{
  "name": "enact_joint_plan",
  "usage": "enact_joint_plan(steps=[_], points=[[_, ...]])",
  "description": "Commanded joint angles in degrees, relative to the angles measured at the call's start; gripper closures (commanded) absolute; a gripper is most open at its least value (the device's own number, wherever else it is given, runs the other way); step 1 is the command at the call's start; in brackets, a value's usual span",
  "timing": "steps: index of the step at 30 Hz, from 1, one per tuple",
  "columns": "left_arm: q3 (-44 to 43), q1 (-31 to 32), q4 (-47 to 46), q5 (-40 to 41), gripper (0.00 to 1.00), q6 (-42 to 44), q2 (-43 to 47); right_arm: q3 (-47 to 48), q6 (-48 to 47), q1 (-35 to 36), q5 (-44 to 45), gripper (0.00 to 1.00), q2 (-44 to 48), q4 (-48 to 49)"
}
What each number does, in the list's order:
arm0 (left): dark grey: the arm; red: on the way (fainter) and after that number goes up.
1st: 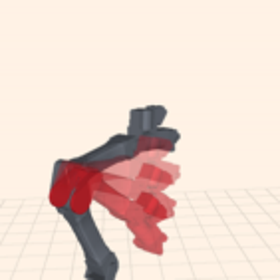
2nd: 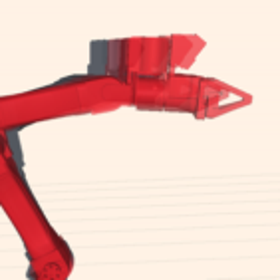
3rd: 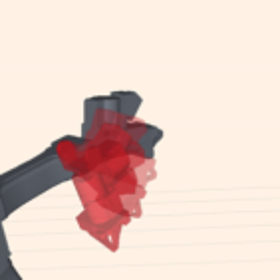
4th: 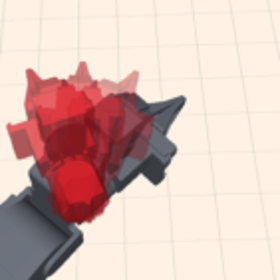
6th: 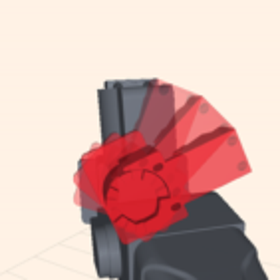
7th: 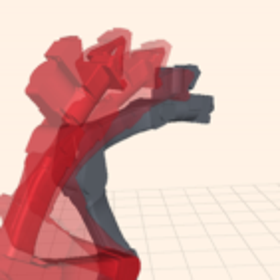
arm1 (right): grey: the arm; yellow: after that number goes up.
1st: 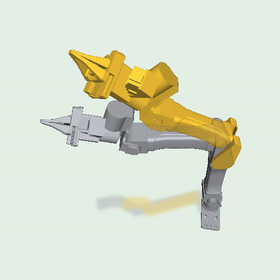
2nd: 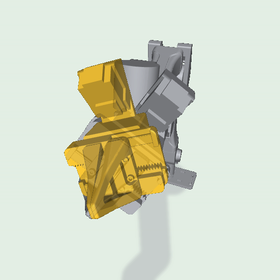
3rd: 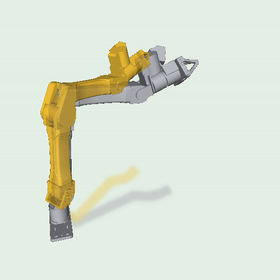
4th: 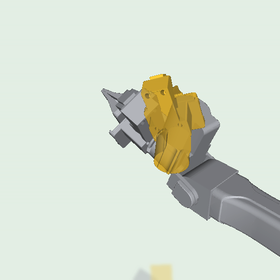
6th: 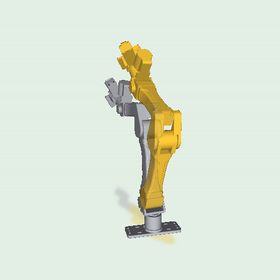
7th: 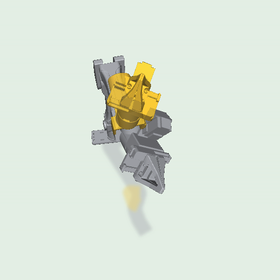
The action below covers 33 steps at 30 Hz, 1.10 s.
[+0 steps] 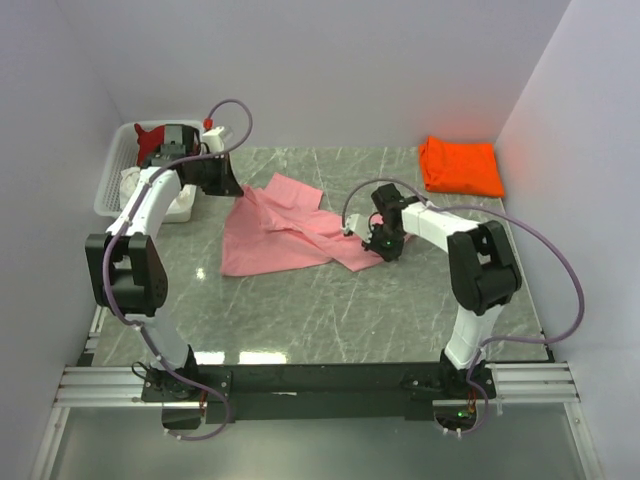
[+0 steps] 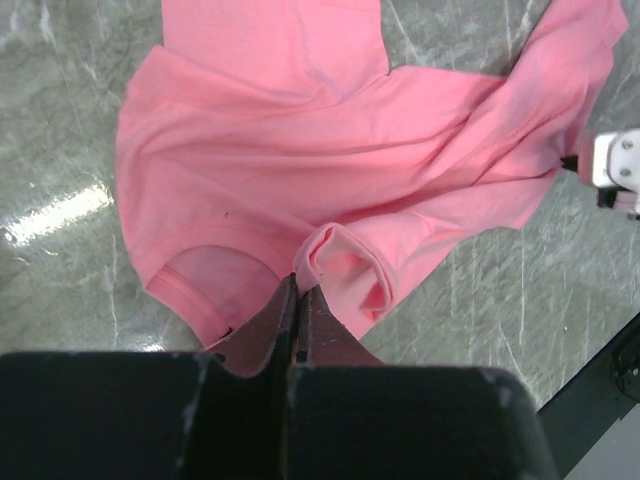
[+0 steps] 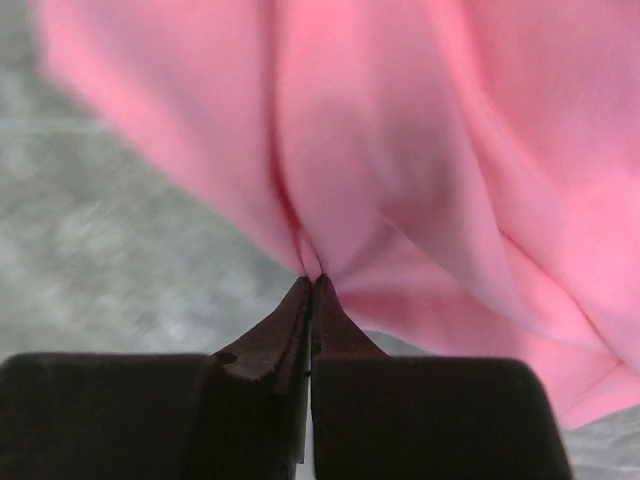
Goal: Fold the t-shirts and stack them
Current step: Flatten the tshirt out
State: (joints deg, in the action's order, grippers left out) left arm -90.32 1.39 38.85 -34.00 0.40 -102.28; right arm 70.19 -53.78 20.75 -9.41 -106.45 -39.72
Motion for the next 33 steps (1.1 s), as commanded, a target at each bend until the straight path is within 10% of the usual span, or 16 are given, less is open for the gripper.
enact_joint_plan(steps=[1,9,16,18,22,29,33], points=[[-2.67,-1.04,2.09,-3.17,1.00,2.49,2.17,-2.25,0.51,0.25,-2.09,1.00,9.75,-6.58],[4.54,-1.21,5.01,-7.22,0.99,8.73,13.06,-0.16,-0.44,-0.09,-12.12,1.00,26.30,-27.23],[1.13,-1.21,1.41,-5.91,1.00,6.02,8.33,30.13,2.50,-11.15,-10.90,0.93,-4.07,-25.94],[-0.37,-1.21,-0.34,-5.29,0.99,3.82,5.70,45.11,5.60,-13.01,-9.14,0.84,-14.80,-27.24],[-4.94,-1.21,0.52,-3.80,0.99,2.15,1.30,53.92,11.66,-14.86,-9.48,0.23,-18.29,-30.59],[-6.44,-1.21,-0.71,-1.86,0.99,-2.40,-3.01,31.42,16.94,-11.18,-11.33,0.27,-0.87,-19.26],[-9.07,-1.21,0.61,-1.25,1.00,-3.66,-6.34,31.48,24.15,-3.99,-8.26,0.45,-1.12,-15.56]])
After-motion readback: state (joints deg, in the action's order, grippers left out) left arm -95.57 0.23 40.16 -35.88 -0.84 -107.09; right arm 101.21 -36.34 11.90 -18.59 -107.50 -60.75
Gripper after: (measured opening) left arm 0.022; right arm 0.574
